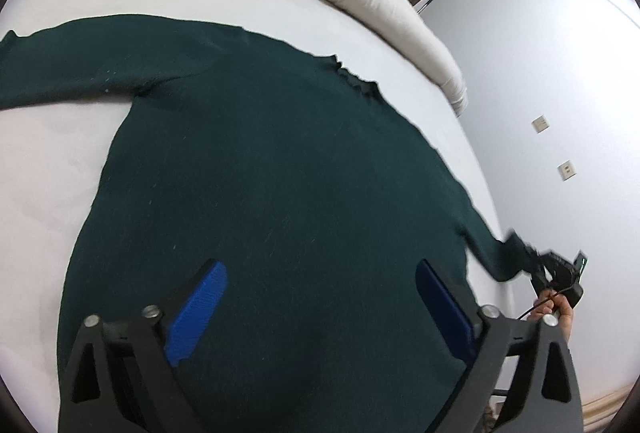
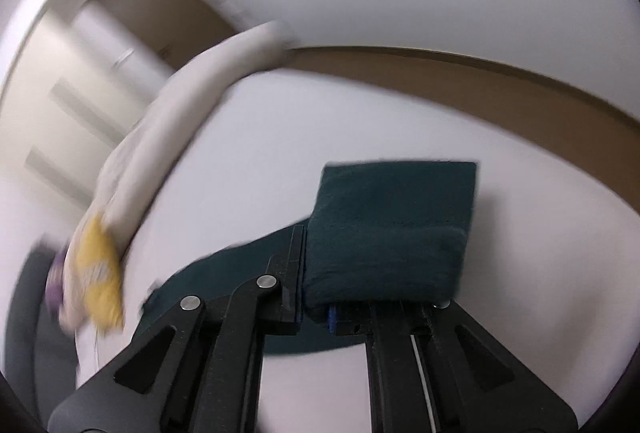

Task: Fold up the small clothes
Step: 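Fold the held sleeve across the sweater body with the right gripper, release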

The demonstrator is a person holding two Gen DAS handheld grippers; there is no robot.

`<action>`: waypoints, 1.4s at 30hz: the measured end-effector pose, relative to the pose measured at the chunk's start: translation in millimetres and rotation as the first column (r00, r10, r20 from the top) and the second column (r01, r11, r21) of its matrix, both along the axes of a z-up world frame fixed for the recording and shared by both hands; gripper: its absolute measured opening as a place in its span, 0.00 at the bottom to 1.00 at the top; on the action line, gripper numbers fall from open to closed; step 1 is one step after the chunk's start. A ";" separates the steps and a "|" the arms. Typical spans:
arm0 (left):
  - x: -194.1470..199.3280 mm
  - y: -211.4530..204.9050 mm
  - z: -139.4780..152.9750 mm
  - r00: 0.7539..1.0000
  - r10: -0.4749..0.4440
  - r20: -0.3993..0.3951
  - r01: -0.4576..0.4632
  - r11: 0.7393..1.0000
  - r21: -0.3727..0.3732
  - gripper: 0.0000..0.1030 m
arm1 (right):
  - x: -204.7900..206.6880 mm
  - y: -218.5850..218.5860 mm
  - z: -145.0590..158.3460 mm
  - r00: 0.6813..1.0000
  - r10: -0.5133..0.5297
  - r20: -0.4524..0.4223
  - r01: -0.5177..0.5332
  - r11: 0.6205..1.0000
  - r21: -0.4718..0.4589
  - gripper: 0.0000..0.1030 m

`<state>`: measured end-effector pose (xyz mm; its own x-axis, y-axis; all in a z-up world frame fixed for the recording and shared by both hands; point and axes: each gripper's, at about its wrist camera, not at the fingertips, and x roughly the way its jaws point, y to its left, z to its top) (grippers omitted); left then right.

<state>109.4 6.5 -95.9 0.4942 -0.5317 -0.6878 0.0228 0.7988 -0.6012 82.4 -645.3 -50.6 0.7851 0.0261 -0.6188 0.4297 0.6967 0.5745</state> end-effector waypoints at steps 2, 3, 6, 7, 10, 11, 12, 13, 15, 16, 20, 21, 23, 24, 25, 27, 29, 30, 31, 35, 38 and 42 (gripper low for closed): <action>3.1 4.4 3.3 1.000 0.003 0.015 -0.003 1.000 -0.014 0.90 | 28.2 61.9 21.2 0.989 0.146 0.026 -0.144 0.987 -0.070 0.07; 3.5 7.8 5.1 1.000 0.008 0.026 -0.007 1.000 -0.020 0.90 | 40.6 95.6 27.4 0.975 0.221 0.032 -0.217 0.971 -0.098 0.07; 5.7 19.4 6.0 0.999 0.022 0.037 -0.020 0.999 -0.039 0.89 | 72.0 199.7 27.5 0.906 0.423 0.018 -0.416 0.898 -0.139 0.07; 7.0 23.6 6.0 0.999 0.026 0.037 -0.025 0.999 -0.045 0.89 | 78.1 225.3 22.9 0.889 0.458 0.006 -0.452 0.879 -0.150 0.07; 10.3 35.0 3.4 0.999 0.038 0.033 -0.036 0.998 -0.056 0.89 | 92.1 303.1 -7.9 0.835 0.544 -0.080 -0.550 0.822 -0.147 0.09; 12.7 36.2 2.2 0.999 0.038 0.033 -0.036 0.998 -0.051 0.89 | 89.0 321.1 -16.9 0.825 0.555 -0.108 -0.566 0.810 -0.152 0.10; 14.8 37.5 1.1 0.999 0.037 0.030 -0.036 0.998 -0.045 0.89 | 81.6 340.3 -29.6 0.806 0.572 -0.156 -0.592 0.790 -0.161 0.10; 17.2 38.2 0.1 0.999 0.035 0.028 -0.034 0.998 -0.044 0.89 | 71.9 358.6 -42.5 0.787 0.588 -0.188 -0.615 0.774 -0.154 0.10; 23.3 37.2 -2.5 0.999 0.028 0.024 -0.027 0.999 -0.040 0.90 | 62.2 372.3 -58.2 0.750 0.624 -0.220 -0.655 0.746 -0.116 0.15; 25.7 36.7 -3.9 0.999 0.027 0.023 -0.027 0.999 -0.038 0.90 | 53.4 370.6 -62.4 0.738 0.638 -0.219 -0.668 0.738 -0.099 0.19; 37.0 24.1 -12.2 1.000 0.004 0.006 -0.004 0.999 -0.043 0.90 | -6.8 347.0 -58.9 0.754 0.639 -0.152 -0.656 0.739 -0.151 0.70; 41.5 16.8 -14.2 1.000 -0.006 0.000 0.006 0.999 -0.038 0.90 | -9.3 337.3 -53.5 0.767 0.629 -0.124 -0.641 0.751 -0.158 0.70; 49.3 -0.7 -15.2 0.999 -0.032 -0.006 0.032 0.999 -0.032 0.90 | -24.0 321.1 -40.6 0.776 0.625 -0.082 -0.630 0.762 -0.149 0.70; 54.0 -11.2 -13.9 0.999 -0.047 -0.003 0.047 0.999 -0.021 0.90 | -30.8 306.3 -37.9 0.782 0.620 -0.066 -0.623 0.771 -0.131 0.70; 58.1 -23.3 -10.9 0.998 -0.064 0.009 0.064 0.998 -0.001 0.90 | -34.4 291.2 -36.8 0.800 0.598 -0.048 -0.599 0.792 -0.119 0.70; 67.5 -52.5 -4.2 0.994 -0.101 0.041 0.098 0.992 0.077 0.91 | -37.8 255.8 -24.1 0.844 0.537 -0.004 -0.535 0.839 -0.096 0.70; 73.2 -86.1 -0.2 0.988 -0.144 0.063 0.129 0.972 0.195 0.91 | -42.2 220.7 -24.3 0.879 0.477 0.013 -0.477 0.878 -0.034 0.70; 74.8 -105.1 1.1 0.980 -0.181 0.077 0.156 0.953 0.260 0.91 | -42.7 205.9 -29.6 0.896 0.444 0.010 -0.444 0.896 0.001 0.71; 73.6 -122.0 2.8 0.971 -0.217 0.098 0.173 0.927 0.333 0.91 | -46.0 190.6 -31.4 0.910 0.414 0.022 -0.414 0.910 0.031 0.71; 59.8 -175.1 -2.9 0.934 -0.309 0.179 0.111 0.728 0.677 0.91 | -59.9 146.9 -30.4 0.938 0.341 0.060 -0.344 0.937 0.064 0.71; 59.2 -193.1 -12.1 0.916 -0.340 0.214 0.060 0.643 0.764 0.91 | -66.3 133.0 -33.1 0.942 0.329 0.066 -0.333 0.941 0.067 0.71; 70.4 -207.5 -13.4 0.888 -0.384 0.252 0.037 0.607 0.794 0.82 | -64.5 133.0 -40.9 0.944 0.326 0.059 -0.330 0.941 0.071 0.71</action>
<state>179.8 -201.0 -109.3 0.7343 -0.0343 -0.6780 0.3252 0.8945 0.3069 17.9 -512.3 -91.5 0.7522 0.3339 -0.5680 0.1570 0.7464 0.6467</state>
